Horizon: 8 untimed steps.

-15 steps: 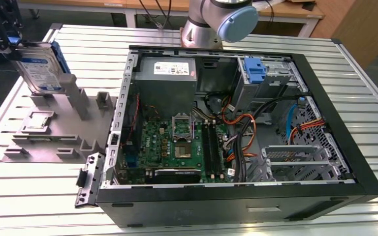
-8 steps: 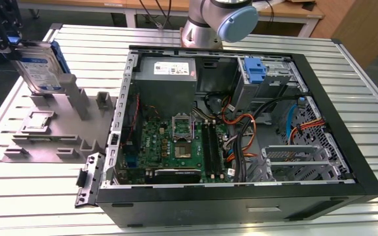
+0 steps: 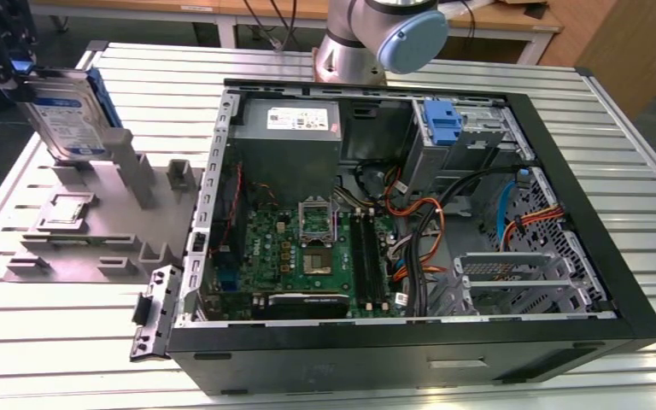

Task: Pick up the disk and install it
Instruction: 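Pick up the disk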

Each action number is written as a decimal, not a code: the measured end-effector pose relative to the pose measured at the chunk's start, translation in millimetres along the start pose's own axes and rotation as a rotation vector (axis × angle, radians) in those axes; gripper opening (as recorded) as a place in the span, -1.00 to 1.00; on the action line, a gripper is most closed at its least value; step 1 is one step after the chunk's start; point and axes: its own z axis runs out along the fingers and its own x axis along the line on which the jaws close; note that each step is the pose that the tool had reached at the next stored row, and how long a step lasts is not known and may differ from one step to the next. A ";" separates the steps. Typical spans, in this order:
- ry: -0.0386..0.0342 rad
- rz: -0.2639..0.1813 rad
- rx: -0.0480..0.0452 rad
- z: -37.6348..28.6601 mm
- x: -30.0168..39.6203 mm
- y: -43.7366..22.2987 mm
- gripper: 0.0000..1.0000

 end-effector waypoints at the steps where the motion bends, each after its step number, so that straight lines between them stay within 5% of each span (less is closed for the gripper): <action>1: 0.0000 0.000 -0.0001 -0.7 0.0 0.0 -0.26; 8: 0.0000 0.000 -0.0001 -4.6 -0.2 0.0 -0.26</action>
